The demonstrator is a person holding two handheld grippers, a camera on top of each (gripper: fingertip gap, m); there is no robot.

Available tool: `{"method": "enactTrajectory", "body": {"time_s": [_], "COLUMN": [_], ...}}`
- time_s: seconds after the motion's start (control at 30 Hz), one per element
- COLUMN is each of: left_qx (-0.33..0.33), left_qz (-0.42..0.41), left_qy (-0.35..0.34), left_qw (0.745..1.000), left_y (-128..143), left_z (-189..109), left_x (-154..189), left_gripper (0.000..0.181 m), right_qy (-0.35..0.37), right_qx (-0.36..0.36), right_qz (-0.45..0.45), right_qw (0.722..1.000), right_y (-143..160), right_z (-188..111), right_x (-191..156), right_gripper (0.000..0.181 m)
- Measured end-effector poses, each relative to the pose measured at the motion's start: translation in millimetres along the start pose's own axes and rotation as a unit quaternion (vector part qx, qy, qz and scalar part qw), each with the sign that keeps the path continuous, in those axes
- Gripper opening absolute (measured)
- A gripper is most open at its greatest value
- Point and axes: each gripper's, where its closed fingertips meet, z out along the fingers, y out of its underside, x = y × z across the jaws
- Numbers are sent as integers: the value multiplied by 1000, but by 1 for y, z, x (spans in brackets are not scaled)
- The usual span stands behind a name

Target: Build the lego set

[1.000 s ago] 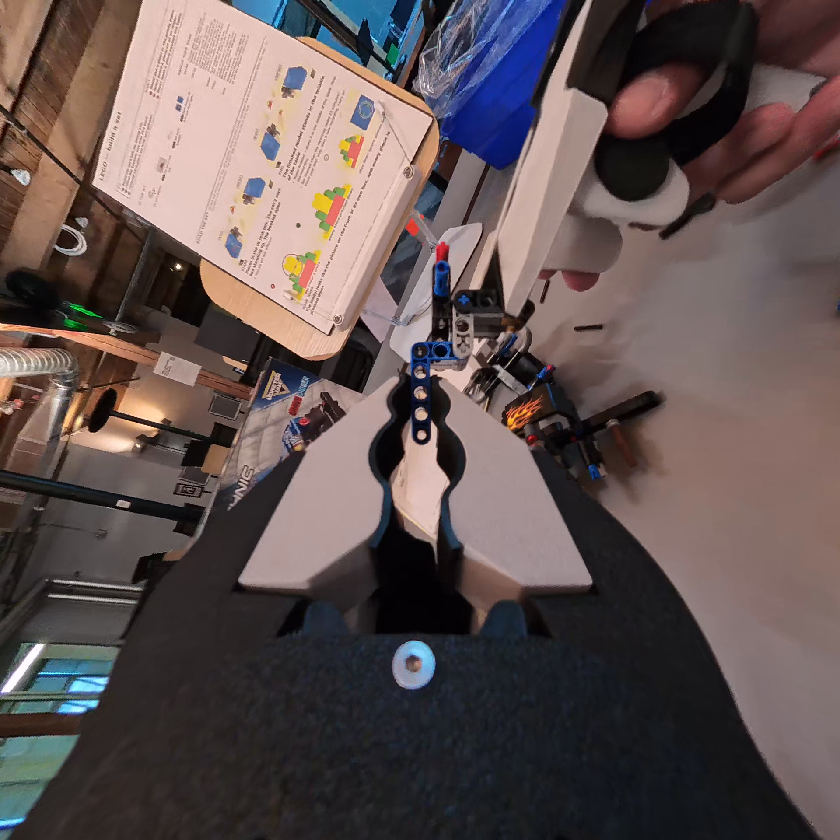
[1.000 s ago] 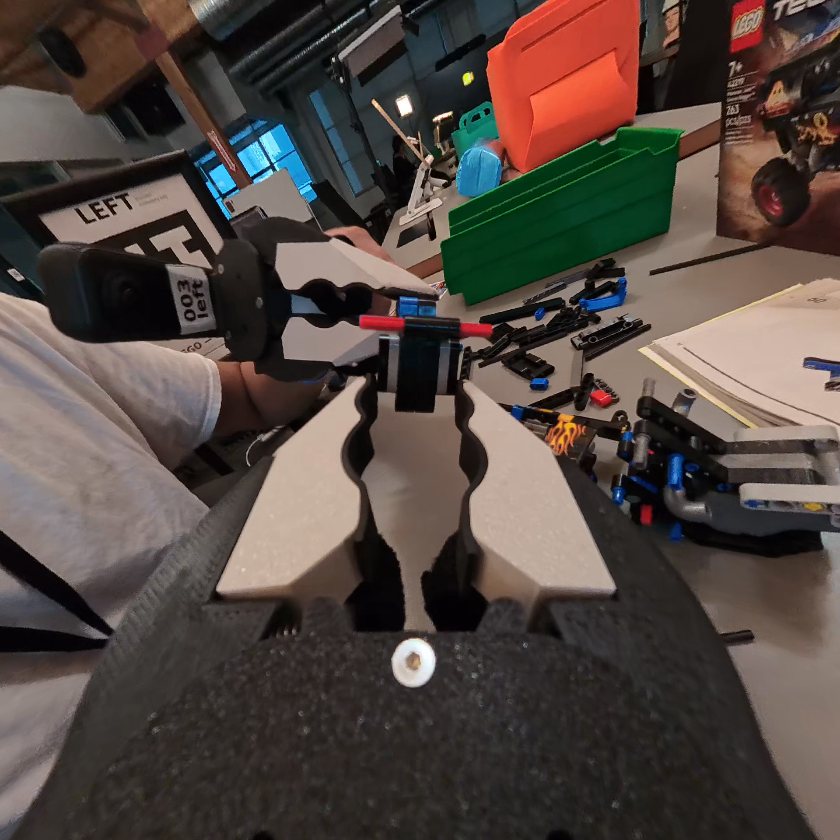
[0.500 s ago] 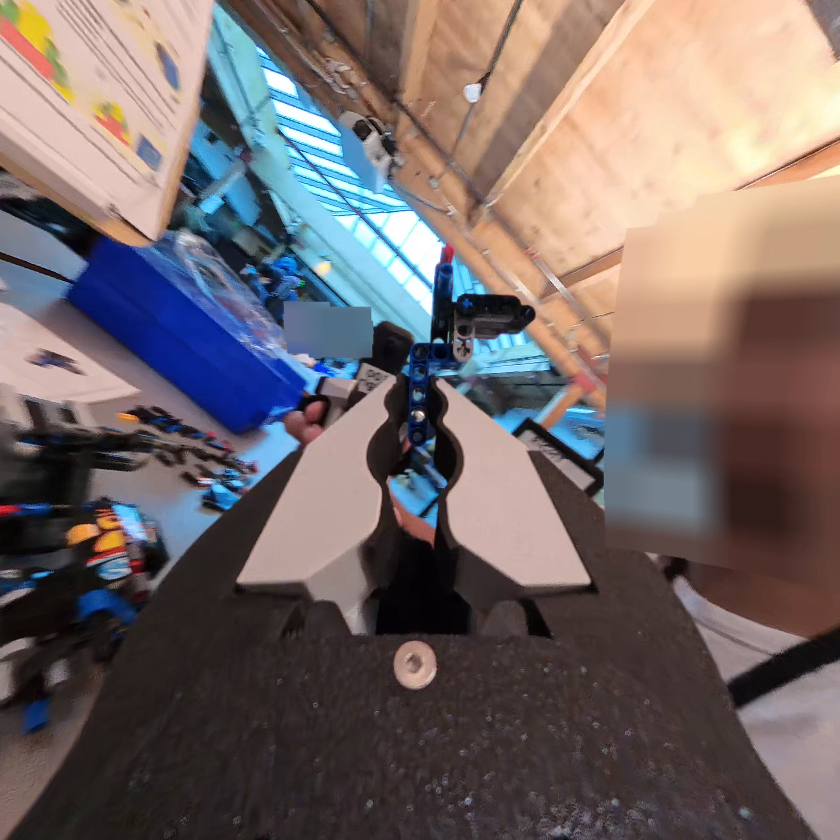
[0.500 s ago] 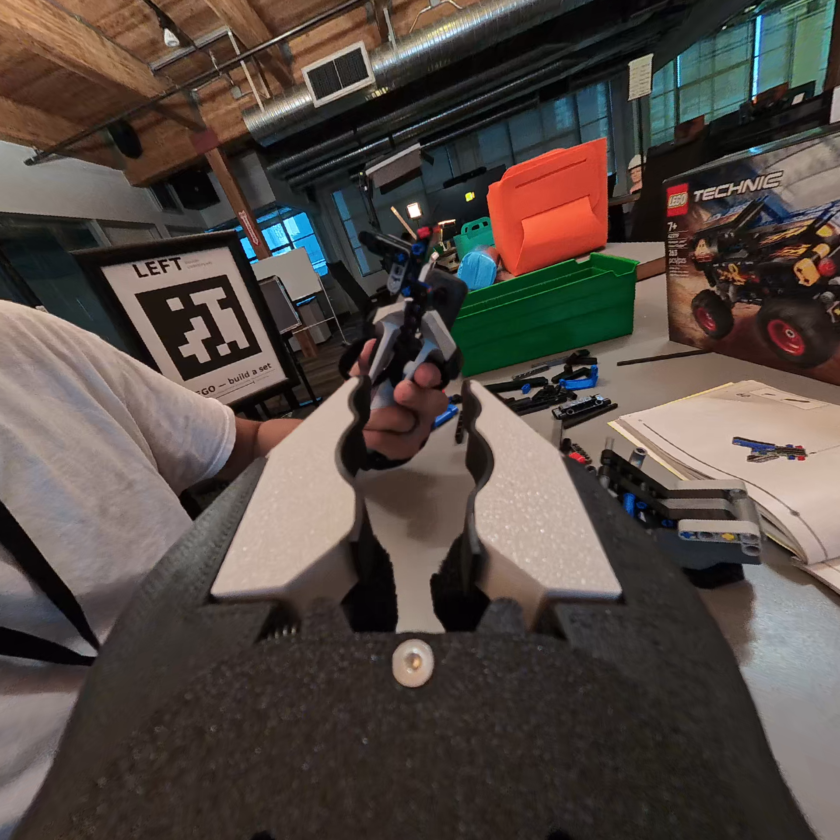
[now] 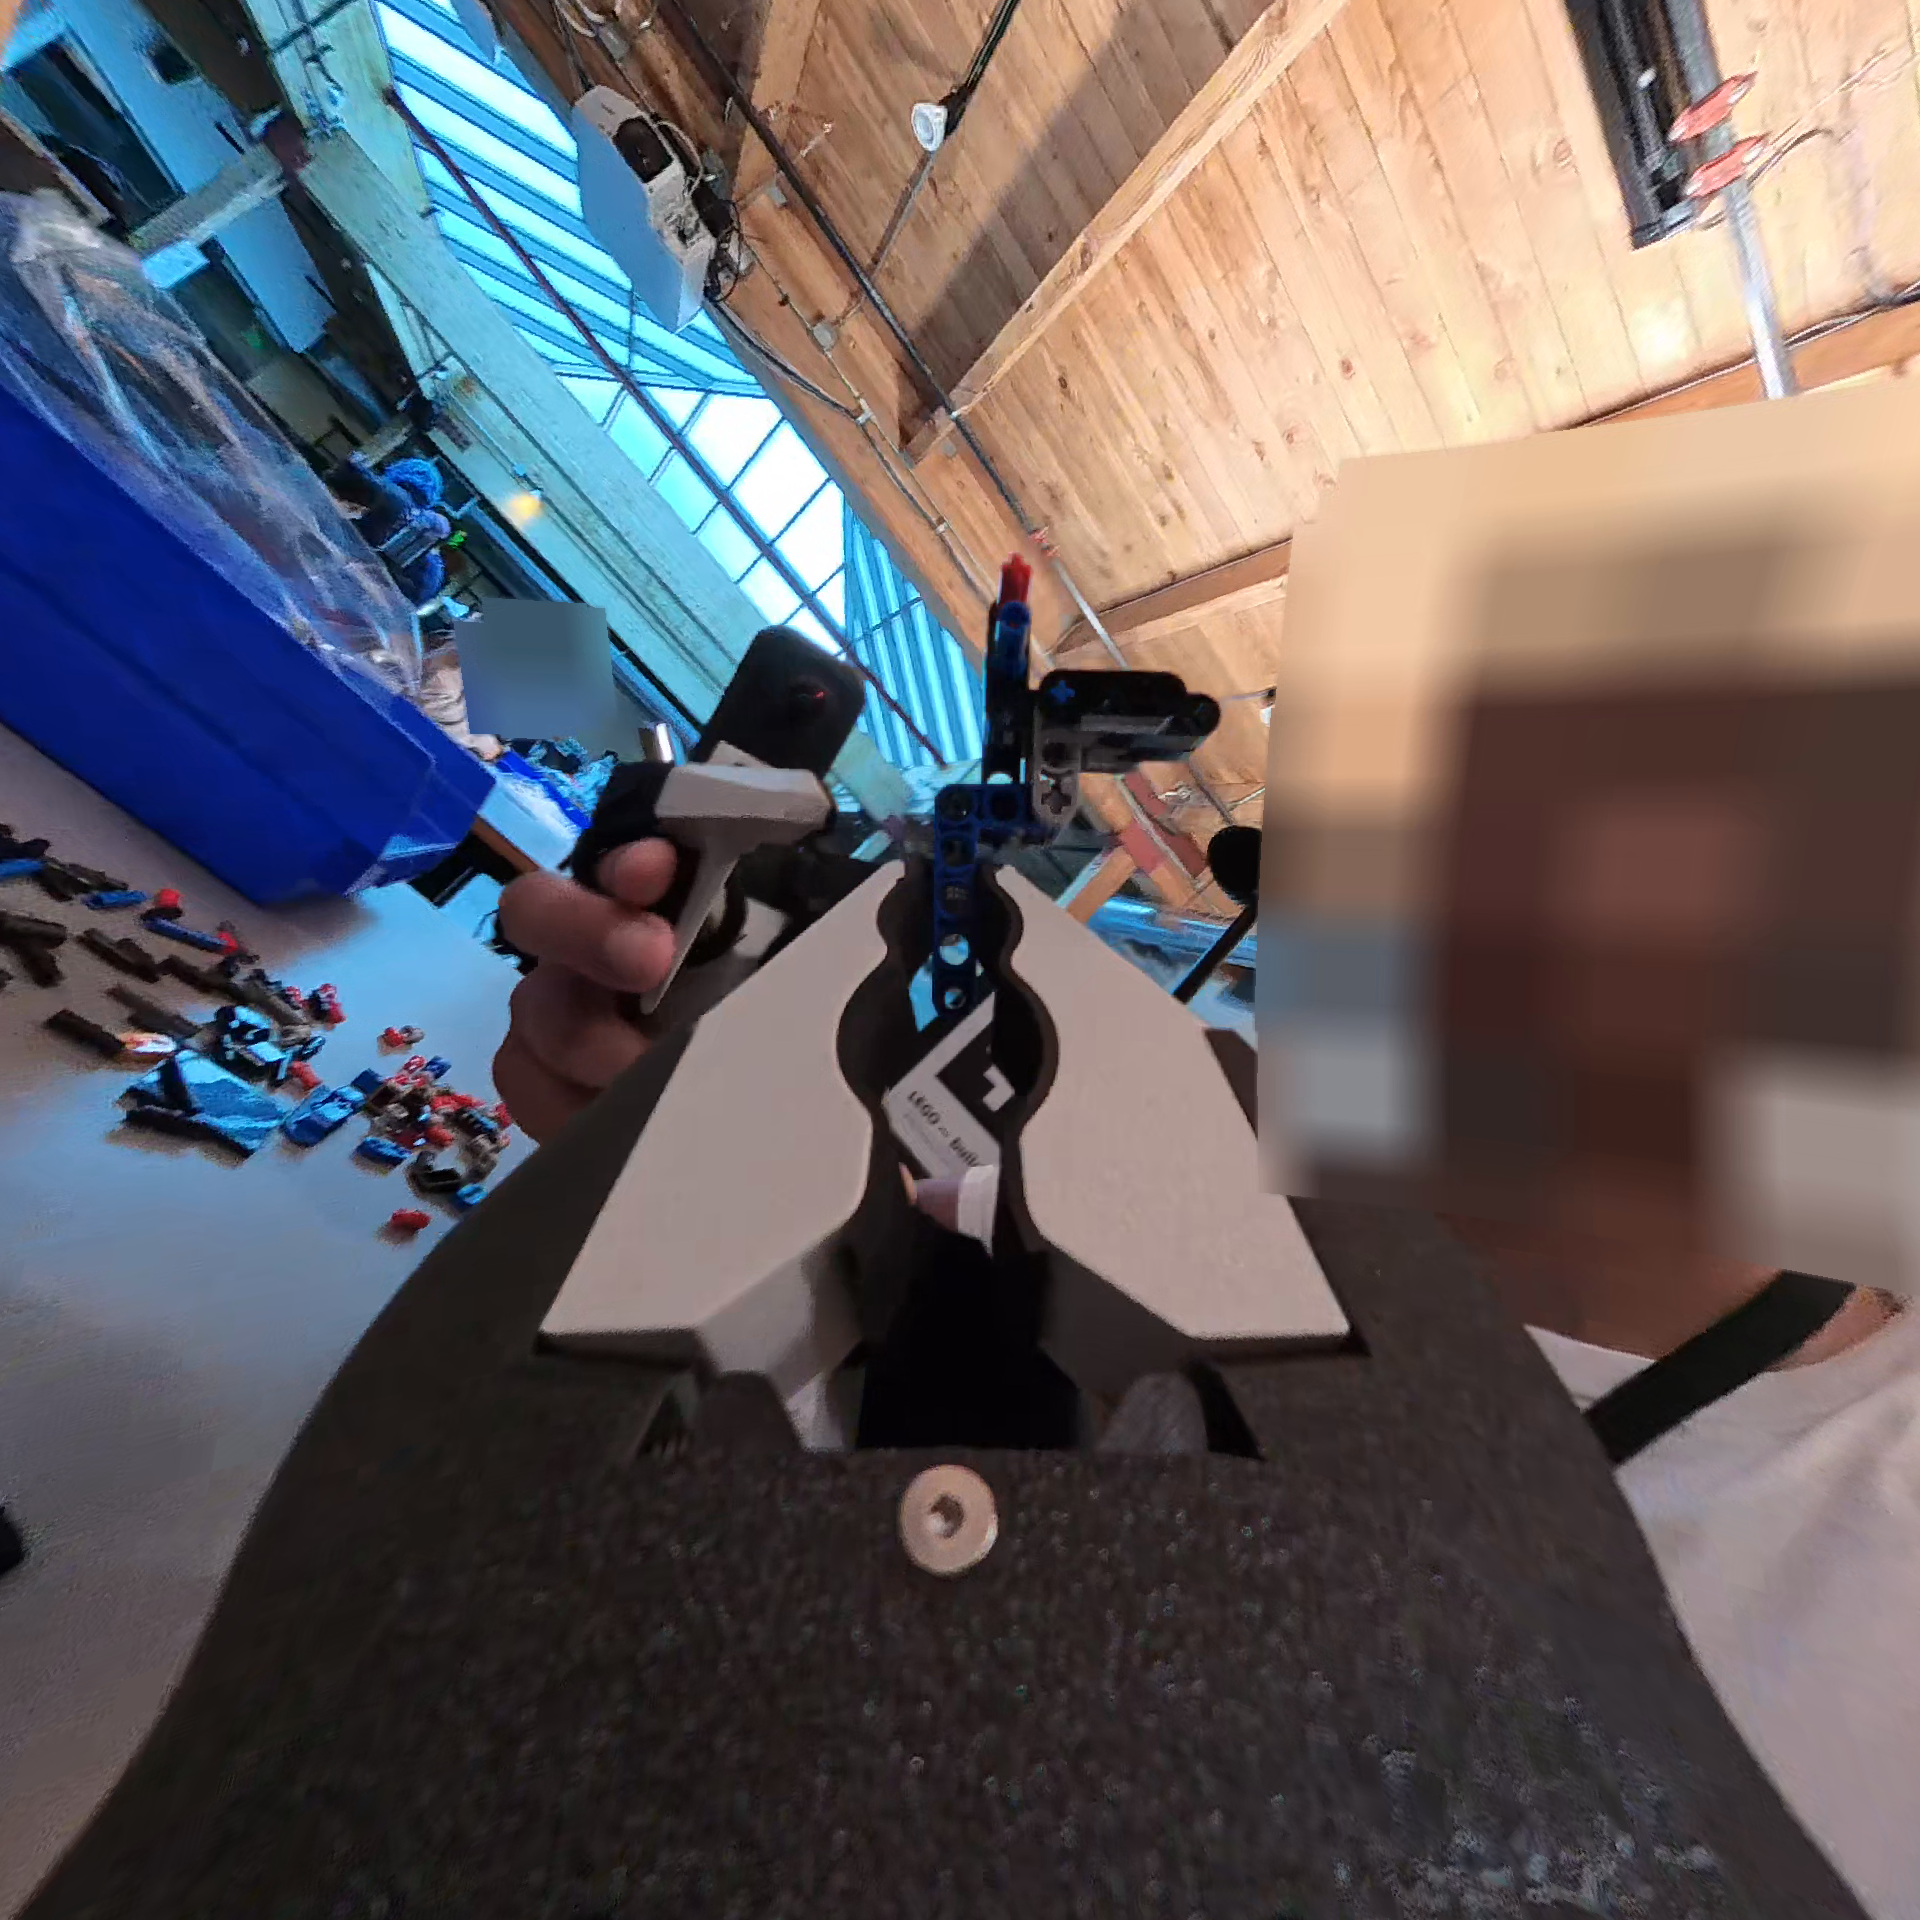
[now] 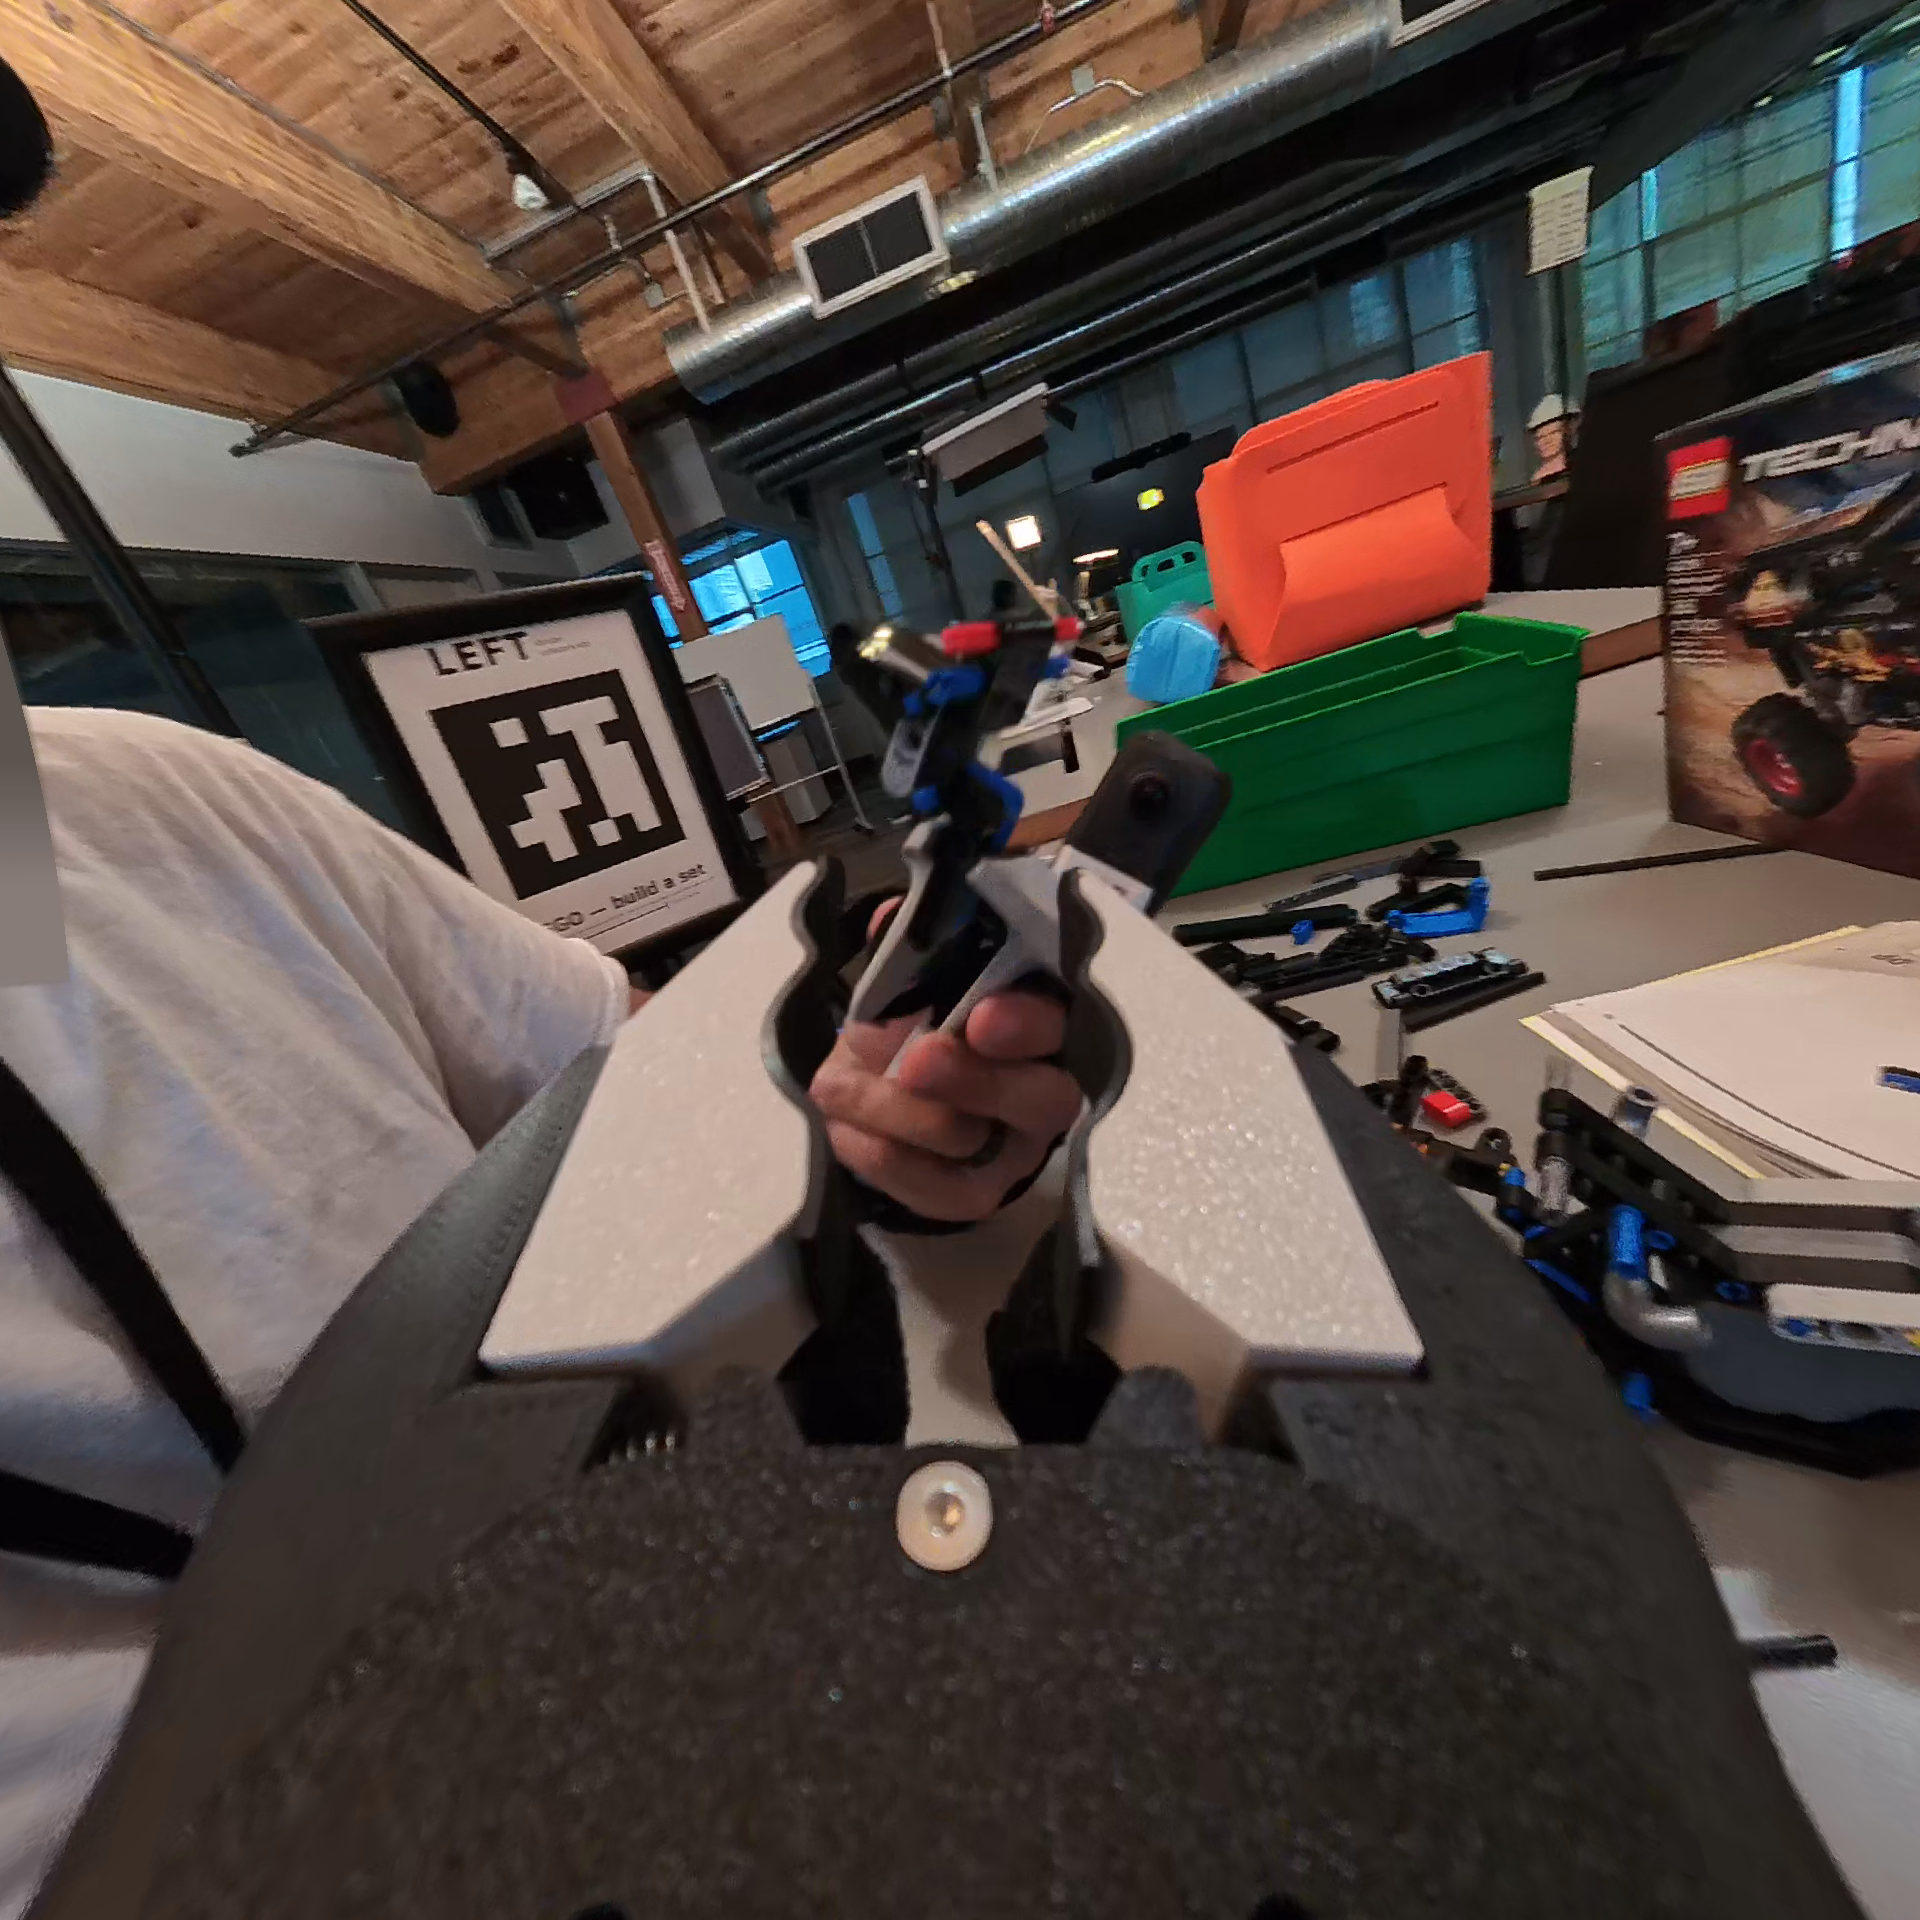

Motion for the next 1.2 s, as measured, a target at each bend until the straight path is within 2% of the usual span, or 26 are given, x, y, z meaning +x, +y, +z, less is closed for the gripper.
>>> {"method": "enactTrajectory", "body": {"time_s": [0.03,0.17,0.43,0.67,0.8,0.87,0.93,1.0,1.13,1.2], "left_qx": [-7,-29,-34,-34,-39,-52,-88,-132,-221,-278], "left_qz": [6,30,13,51,98,158,269,391,536,595], "left_qy": [-3,-12,-20,-59,-90,-128,-197,-266,-382,-432], "left_qw": [1000,999,999,996,990,978,939,871,719,618], "left_y": [4,16,20,20,19,15,6,-6,-29,-40], "left_z": [2,6,6,5,4,1,-9,-23,-50,-62], "left_x": [-1,-2,-10,-18,-20,-23,-31,-38,-54,-63], "left_gripper": [5,5,5,5,5,6,6,6,5,6], "right_qy": [14,28,23,50,61,66,82,113,174,179], "right_qx": [2,2,6,-2,-6,-15,-40,-64,-114,-133], "right_qz": [-6,-20,-28,-56,-69,-74,-79,-97,-144,-128], "right_qw": [1000,999,999,997,996,995,993,987,967,966], "right_y": [-1,-2,-5,-4,-3,-2,4,8,16,23], "right_z": [0,0,0,-1,-3,-4,-6,-12,-25,-24], "right_x": [2,1,-6,-3,0,2,10,23,47,52], "right_gripper": [40,38,35,21,19,19,20,25,28,32]}}
